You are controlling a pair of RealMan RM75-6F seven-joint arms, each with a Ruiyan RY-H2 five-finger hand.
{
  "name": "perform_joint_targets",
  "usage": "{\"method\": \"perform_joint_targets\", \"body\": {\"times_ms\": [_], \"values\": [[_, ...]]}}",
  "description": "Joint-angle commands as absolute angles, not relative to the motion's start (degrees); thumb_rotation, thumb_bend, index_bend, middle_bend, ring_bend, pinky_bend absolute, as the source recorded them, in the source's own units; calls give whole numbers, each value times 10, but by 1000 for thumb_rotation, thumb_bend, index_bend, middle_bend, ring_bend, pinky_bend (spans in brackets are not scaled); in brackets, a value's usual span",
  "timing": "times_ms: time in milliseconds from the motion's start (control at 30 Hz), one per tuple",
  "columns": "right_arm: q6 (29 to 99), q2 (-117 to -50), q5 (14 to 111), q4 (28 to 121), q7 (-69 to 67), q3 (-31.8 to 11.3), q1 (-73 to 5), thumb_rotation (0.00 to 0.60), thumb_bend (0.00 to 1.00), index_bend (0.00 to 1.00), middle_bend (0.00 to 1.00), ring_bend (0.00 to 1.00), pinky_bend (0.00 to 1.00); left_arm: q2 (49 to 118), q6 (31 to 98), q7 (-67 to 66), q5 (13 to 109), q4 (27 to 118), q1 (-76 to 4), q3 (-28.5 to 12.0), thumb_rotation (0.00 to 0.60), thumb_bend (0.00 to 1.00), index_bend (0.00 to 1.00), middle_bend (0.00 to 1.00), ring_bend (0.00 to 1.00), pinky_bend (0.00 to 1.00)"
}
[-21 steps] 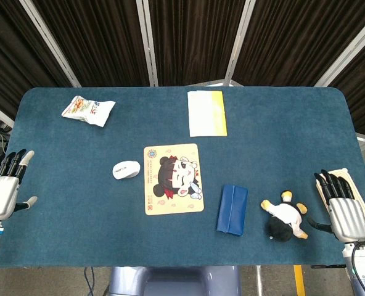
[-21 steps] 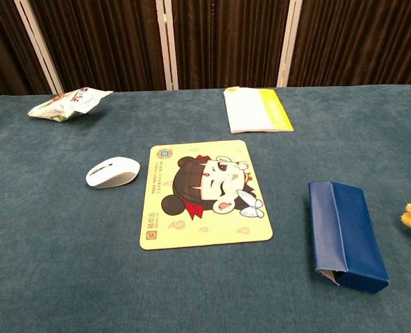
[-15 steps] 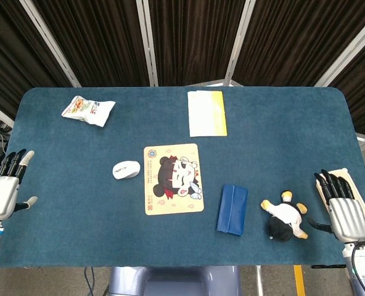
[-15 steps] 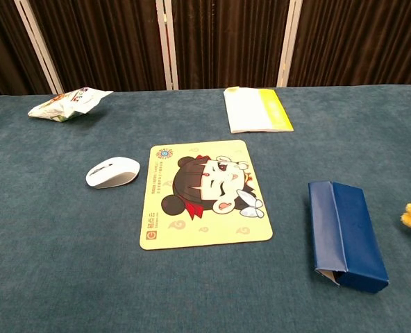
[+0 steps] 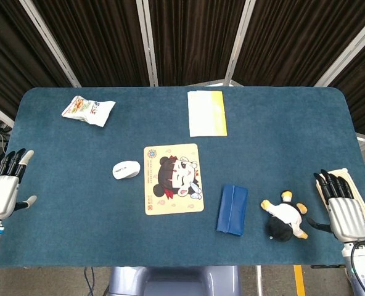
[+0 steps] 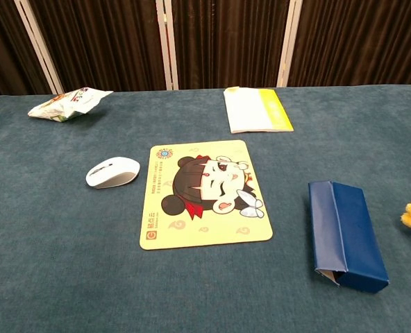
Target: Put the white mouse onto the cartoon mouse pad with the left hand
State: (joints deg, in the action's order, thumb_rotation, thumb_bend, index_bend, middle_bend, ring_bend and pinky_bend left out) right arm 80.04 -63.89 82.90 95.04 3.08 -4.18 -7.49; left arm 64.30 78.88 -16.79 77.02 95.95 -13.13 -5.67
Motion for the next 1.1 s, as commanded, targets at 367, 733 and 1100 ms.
{"method": "perform_joint_targets", "body": {"times_ms": [367, 733, 1100], "values": [[801, -638, 831, 948, 25, -41, -75, 600, 109, 0, 0, 0, 0, 648, 727, -272, 653, 1027, -203, -125, 600, 141, 85, 0, 0, 0], [799, -636, 831, 948, 21, -40, -75, 600, 110, 0, 0, 0, 0, 721, 663, -386, 545, 1026, -317, -159, 600, 140, 299, 0, 0, 0], [795, -633, 831, 949, 15, -39, -76, 600, 110, 0, 0, 0, 0, 850, 666, -509, 391, 955, -412, -158, 600, 141, 322, 0, 0, 0]]}}
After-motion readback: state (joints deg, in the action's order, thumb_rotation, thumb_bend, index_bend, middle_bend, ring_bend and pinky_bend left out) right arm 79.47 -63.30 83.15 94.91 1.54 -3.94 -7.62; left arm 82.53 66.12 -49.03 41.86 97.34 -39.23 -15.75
